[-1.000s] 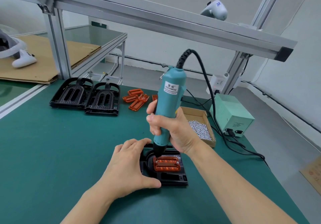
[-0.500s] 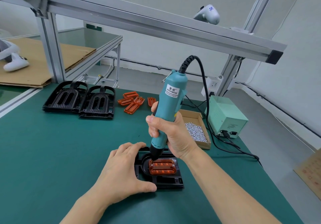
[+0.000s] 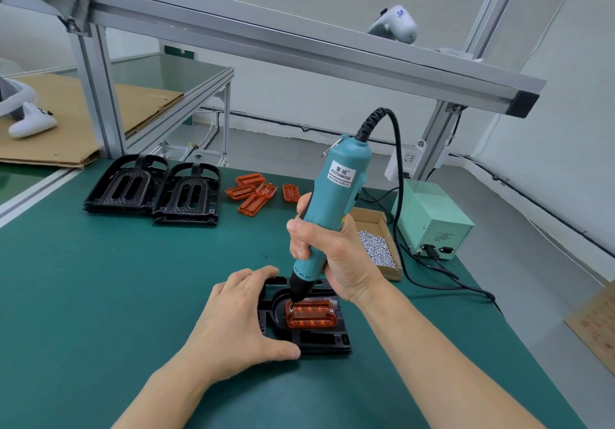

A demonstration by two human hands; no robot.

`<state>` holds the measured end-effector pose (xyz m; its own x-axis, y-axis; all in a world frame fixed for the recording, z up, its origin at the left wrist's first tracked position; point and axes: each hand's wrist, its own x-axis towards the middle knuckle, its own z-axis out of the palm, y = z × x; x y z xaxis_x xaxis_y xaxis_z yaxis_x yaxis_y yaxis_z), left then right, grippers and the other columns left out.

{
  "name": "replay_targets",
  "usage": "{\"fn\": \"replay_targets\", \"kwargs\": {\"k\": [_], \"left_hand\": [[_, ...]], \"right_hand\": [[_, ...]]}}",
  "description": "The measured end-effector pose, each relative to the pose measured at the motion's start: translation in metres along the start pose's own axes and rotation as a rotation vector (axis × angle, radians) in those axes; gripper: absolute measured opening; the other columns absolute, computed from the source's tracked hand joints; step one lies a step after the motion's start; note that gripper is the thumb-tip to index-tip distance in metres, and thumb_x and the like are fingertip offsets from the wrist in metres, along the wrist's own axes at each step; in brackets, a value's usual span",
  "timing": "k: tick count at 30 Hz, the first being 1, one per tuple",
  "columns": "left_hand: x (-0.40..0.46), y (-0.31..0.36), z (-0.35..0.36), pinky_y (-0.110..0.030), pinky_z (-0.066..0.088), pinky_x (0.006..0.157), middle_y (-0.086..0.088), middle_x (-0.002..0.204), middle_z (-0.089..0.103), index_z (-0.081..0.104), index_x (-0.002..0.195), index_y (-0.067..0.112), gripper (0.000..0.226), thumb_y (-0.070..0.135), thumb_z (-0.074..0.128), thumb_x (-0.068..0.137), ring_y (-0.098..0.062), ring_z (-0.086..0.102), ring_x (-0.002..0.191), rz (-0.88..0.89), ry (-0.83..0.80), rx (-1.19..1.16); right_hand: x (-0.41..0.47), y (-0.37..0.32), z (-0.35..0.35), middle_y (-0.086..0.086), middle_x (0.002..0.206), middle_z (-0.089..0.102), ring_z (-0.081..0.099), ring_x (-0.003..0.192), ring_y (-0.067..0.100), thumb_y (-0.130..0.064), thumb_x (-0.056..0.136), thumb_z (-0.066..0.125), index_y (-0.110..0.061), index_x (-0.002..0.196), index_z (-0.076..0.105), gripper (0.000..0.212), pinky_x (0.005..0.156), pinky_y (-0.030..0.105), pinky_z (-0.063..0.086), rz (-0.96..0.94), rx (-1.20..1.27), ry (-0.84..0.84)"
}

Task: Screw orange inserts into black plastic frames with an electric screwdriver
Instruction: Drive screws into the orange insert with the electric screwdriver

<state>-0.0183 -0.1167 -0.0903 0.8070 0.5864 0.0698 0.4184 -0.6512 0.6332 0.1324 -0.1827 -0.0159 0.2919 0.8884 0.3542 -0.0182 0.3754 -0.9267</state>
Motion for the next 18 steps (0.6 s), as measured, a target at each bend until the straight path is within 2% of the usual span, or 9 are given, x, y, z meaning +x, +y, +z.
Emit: {"fn": "replay_targets", "kwargs": {"k": [8,13,18], "left_hand": [[-0.0001,-0.0033,0.0018,-0.024,0.032,0.096,0.016,0.138,0.029,0.021,0.139,0.046,0.116,0.077,0.064,0.035,-0.011,0.028,0.115,0.002,0.005,0.005],[0.0011,-0.0038,0.0023,-0.022,0.031,0.092,0.018,0.137,0.029,0.021,0.138,0.048,0.114,0.075,0.066,0.036,-0.008,0.025,0.109,-0.003,0.003,0.006],[0.0001,-0.0029,0.0011,-0.022,0.030,0.091,0.017,0.137,0.029,0.021,0.139,0.046,0.114,0.074,0.066,0.037,-0.007,0.025,0.109,0.001,-0.002,0.011]], "right_hand": [[-0.0014,-0.0025,0.0015,-0.001,0.060,0.049,0.044,0.049,0.014,-0.004,0.082,0.065,-0.019,0.094,0.056,0.021,0.058,0.027,0.045,0.006,-0.021,-0.031],[0.0007,-0.0024,0.0021,0.000,0.061,0.048,0.043,0.048,0.013,-0.003,0.081,0.065,-0.021,0.085,0.057,0.020,0.056,0.027,0.044,0.017,0.012,-0.032],[0.0001,-0.0024,0.0019,-0.002,0.057,0.049,0.045,0.047,0.012,-0.010,0.077,0.069,-0.024,0.080,0.059,0.017,0.058,0.025,0.045,0.038,0.012,-0.118]]}}
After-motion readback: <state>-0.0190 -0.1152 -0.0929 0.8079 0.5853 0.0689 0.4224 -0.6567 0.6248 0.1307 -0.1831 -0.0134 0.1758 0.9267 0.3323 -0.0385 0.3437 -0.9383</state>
